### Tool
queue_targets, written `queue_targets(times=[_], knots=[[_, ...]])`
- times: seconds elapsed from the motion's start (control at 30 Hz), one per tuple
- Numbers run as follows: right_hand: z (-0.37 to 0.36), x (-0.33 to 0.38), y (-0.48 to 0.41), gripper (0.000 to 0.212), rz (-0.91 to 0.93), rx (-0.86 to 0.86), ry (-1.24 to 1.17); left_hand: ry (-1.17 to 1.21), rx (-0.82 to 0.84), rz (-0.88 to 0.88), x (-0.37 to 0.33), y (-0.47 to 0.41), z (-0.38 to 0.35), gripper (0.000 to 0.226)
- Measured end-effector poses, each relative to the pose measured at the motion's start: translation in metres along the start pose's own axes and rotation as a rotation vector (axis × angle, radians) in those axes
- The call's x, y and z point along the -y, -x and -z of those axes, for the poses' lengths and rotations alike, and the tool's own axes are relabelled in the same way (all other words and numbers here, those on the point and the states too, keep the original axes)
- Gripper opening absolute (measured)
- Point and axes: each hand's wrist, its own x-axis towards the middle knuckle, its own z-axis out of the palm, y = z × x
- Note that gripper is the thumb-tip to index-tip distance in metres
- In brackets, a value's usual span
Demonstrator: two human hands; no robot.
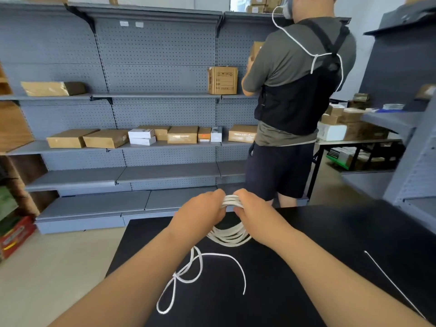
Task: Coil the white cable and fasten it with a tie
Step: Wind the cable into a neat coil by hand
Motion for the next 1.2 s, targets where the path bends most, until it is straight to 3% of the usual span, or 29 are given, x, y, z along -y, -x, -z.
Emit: queue_targets(times=[0.13,0.37,0.57,0.73,0.87,1.03,1.13,1.2], knots=[[-0.008,-0.005,0.001,0.015,-0.024,-0.047,0.041,0.21,-0.025,0.012,0.003,0.009,-0.007,0.018],[-0.007,-0.012,0.004,0.013,-0.106,-0.163,-0.217,0.614,-0.033,0.176,0.005,0.013,-0.011,0.013],[-0.009,-0.015,0.006,0.013,-0.118,-0.124,-0.257,0.35,-0.01,0.133,0.002,0.011,-0.018,0.019],[-0.01,-0.014,0.01,0.037,-0.05,-0.141,-0.104,0.152,0.018,0.081,-0.001,0.012,-0.025,0.016],[-0.014,-0.014,0.008,0.018,0.011,-0.06,0.062,0.103,0.025,0.028,0.0,0.014,-0.026,0.017],[-0.008,-0.018,0.002,0.013,-0.042,-0.032,-0.026,0.438,0.061,0.002,0.017,0.016,-0.026,0.026],[0.004,-0.023,-0.002,0.012,-0.073,-0.129,-0.136,0.621,0.071,0.091,0.035,0.02,-0.031,0.054],[0.012,-0.025,-0.005,0.013,-0.107,-0.159,-0.167,0.717,0.031,0.154,0.044,0.024,-0.038,0.058]])
